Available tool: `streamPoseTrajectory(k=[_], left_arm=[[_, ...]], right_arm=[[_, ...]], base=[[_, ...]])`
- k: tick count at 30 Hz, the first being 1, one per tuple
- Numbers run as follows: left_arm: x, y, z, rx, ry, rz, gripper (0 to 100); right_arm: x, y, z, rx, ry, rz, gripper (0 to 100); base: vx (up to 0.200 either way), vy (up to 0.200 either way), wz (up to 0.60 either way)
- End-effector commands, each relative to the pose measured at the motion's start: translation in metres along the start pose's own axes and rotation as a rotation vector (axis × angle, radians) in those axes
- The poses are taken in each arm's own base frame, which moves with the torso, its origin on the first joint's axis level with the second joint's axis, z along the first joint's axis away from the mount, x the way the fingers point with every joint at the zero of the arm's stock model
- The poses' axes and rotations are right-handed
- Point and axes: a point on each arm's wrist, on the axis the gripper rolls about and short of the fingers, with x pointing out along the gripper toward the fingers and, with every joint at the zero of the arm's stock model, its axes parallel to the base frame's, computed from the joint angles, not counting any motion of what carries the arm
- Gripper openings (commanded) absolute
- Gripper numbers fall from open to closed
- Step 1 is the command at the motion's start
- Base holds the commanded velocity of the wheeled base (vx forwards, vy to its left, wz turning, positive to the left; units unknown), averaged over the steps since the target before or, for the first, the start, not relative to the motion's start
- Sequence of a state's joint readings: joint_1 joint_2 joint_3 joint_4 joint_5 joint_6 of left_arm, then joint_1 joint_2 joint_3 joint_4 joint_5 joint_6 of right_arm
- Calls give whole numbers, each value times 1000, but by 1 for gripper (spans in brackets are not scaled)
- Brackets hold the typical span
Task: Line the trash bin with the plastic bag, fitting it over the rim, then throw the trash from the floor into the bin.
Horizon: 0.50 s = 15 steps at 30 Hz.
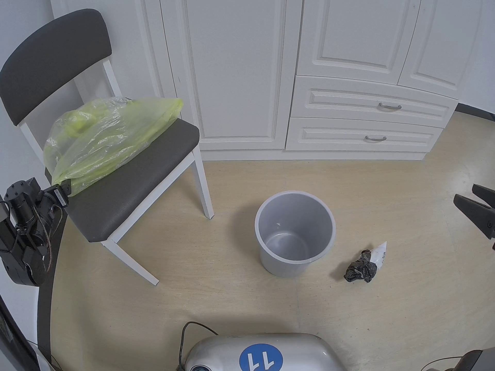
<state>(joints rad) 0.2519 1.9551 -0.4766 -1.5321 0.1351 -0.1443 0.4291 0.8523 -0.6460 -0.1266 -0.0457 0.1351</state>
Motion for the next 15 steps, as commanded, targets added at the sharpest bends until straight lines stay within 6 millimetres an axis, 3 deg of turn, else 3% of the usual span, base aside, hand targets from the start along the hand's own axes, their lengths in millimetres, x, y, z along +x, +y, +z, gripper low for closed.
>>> streamPoseTrajectory(k=[1,10,14,15], left_arm=[[-4,-1,6,-1,-15,-3,0],[-11,-5,9,-2,-16,-17,0],[-23,-4,15,-3,-23,-21,0],[-34,-5,23,-7,-37,-32,0]], right_arm=[[-1,0,0,0,-5,1,100],[-3,0,0,0,-7,3,100],[-4,0,1,1,-14,0,100],[-5,0,1,1,-18,1,100]], base=[[0,0,0],[0,0,0],[0,0,0],[0,0,0]])
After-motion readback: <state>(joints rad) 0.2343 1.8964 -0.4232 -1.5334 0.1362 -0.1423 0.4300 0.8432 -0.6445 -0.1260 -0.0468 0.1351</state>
